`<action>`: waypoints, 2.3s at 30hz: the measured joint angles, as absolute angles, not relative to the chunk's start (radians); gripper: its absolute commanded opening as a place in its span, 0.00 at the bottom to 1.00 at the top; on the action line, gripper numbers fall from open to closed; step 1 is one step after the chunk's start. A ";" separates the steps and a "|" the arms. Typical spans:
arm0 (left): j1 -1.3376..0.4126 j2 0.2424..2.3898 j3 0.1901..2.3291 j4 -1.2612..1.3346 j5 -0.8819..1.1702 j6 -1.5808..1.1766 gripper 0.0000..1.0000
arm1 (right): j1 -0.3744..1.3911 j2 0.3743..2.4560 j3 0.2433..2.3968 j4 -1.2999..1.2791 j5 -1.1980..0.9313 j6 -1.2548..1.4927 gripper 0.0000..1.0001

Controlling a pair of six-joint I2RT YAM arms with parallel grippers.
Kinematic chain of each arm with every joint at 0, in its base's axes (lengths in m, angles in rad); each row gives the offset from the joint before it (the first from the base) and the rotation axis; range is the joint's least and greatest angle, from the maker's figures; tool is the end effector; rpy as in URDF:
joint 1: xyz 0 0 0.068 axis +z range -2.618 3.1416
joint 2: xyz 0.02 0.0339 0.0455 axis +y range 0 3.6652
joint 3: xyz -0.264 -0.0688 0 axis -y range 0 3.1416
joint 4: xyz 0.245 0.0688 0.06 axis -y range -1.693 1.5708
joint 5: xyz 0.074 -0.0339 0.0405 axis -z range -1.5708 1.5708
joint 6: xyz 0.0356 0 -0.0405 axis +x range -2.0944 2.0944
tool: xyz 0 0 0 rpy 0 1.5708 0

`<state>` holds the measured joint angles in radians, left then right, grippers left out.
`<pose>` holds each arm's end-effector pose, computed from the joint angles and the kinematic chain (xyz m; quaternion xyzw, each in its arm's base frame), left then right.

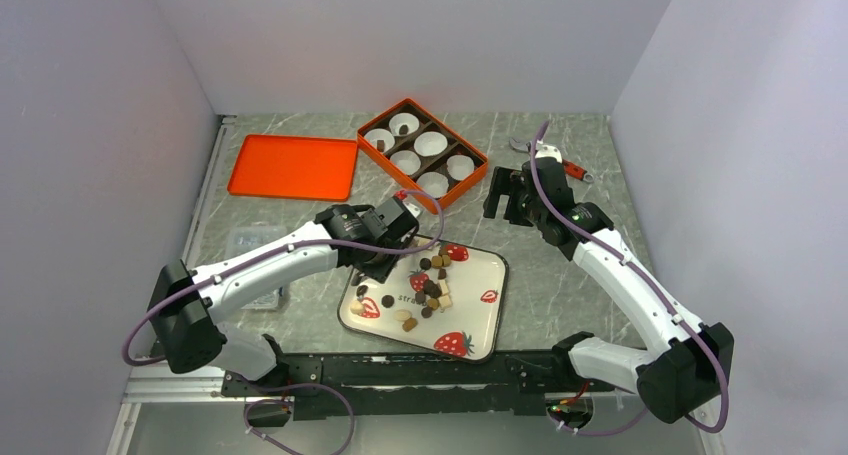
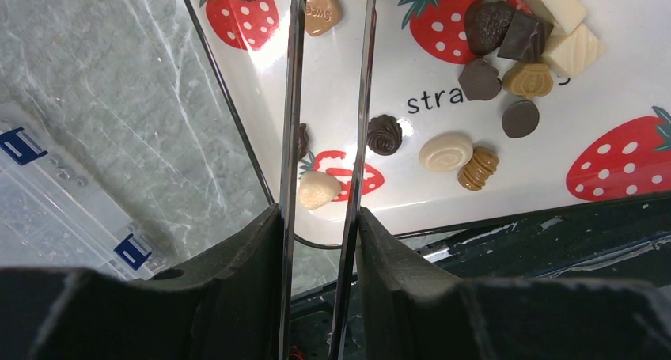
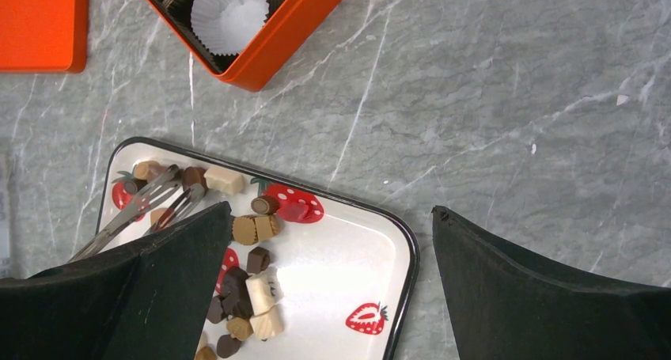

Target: Pack the chocolate

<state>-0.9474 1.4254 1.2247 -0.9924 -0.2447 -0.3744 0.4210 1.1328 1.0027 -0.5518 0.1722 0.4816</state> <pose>0.1669 -0.2173 0.2838 0.2535 0.9416 -0.0197 0.2207 0.2247 0.0939 0.3115 0.0642 0.8980 0.1170 0.4193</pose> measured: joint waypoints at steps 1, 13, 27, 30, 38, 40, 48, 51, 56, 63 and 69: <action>-0.946 1.425 1.223 -0.991 -0.245 -0.374 0.41 | 0.421 1.133 1.003 -0.551 0.172 0.482 1.00; -0.941 1.438 1.214 -0.976 -0.242 -0.356 0.40 | 0.421 1.133 1.003 -0.551 0.173 0.482 1.00; -0.935 1.471 1.214 -0.955 -0.242 -0.352 0.35 | 0.421 1.133 1.003 -0.551 0.173 0.481 1.00; -0.935 1.471 1.214 -0.956 -0.242 -0.351 0.33 | 0.421 1.133 1.003 -0.551 0.173 0.481 1.00; -0.935 1.445 1.218 -0.982 -0.246 -0.352 0.32 | 0.421 1.133 1.003 -0.551 0.173 0.481 1.00; -0.934 1.425 1.230 -1.002 -0.252 -0.352 0.31 | 0.421 1.133 1.003 -0.551 0.172 0.482 1.00; -0.928 1.362 1.307 -1.048 -0.291 -0.348 0.32 | 0.421 1.133 1.003 -0.551 0.172 0.482 1.00; -0.913 1.358 1.338 -1.056 -0.299 -0.334 0.32 | 0.421 1.133 1.003 -0.552 0.172 0.482 1.00; -0.862 1.366 1.391 -1.053 -0.303 -0.307 0.32 | 0.420 1.133 1.003 -0.552 0.170 0.482 1.00; -0.764 1.464 1.518 -0.984 -0.294 -0.247 0.32 | 0.420 1.133 1.003 -0.552 0.159 0.483 1.00; -0.698 1.602 1.645 -0.920 -0.270 -0.201 0.32 | 0.420 1.133 1.003 -0.561 0.155 0.483 1.00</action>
<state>-0.6979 1.6020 1.6447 -0.9199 -0.2699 -0.2012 0.4202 1.1332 1.0031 -0.5613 0.1547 0.4828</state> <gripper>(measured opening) 0.336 0.994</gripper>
